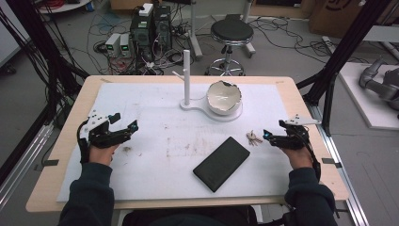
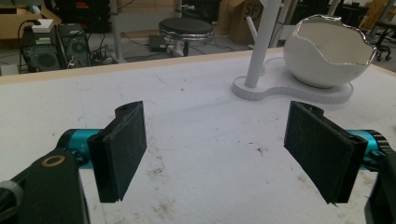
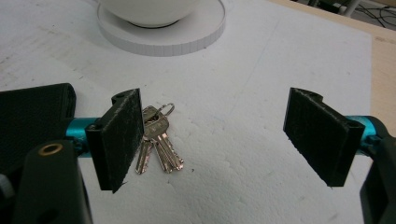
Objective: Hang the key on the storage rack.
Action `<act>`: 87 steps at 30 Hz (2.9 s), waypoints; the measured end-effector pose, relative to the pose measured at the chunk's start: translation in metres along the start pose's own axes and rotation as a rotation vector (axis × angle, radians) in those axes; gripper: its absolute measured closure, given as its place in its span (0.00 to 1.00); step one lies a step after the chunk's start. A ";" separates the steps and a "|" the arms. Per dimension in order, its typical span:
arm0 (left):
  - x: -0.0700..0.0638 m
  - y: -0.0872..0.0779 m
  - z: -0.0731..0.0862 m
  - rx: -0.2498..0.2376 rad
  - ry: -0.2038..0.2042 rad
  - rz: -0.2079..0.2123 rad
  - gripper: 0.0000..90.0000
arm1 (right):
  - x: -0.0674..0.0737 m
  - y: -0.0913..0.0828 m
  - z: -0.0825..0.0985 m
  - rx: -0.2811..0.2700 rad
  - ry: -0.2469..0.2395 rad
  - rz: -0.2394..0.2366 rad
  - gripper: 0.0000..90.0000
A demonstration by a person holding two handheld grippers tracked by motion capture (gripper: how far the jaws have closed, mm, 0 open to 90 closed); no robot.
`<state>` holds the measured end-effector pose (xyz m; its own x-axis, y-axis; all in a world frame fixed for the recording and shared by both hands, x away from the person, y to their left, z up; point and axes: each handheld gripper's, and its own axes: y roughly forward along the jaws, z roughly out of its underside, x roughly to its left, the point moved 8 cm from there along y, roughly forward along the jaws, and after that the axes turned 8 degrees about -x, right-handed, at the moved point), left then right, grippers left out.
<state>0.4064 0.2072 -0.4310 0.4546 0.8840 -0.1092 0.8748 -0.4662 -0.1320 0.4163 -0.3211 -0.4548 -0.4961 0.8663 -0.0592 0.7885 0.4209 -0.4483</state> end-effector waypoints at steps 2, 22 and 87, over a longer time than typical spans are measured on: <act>0.000 0.000 0.000 -0.003 -0.002 0.000 0.23 | 0.000 0.000 0.000 0.000 0.002 0.001 0.23; 0.001 0.001 0.006 0.026 -0.004 0.008 0.25 | 0.010 -0.004 -0.006 -0.048 0.066 -0.054 0.50; 0.005 0.000 0.018 0.071 -0.011 0.009 0.28 | 0.118 0.064 -0.163 -0.203 -0.050 -0.346 1.00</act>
<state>0.4053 0.2108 -0.4489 0.4602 0.8795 -0.1213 0.8564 -0.4758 -0.2006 0.4674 -0.1485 -0.3453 -0.7579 0.6521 0.0189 0.6252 0.7343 -0.2644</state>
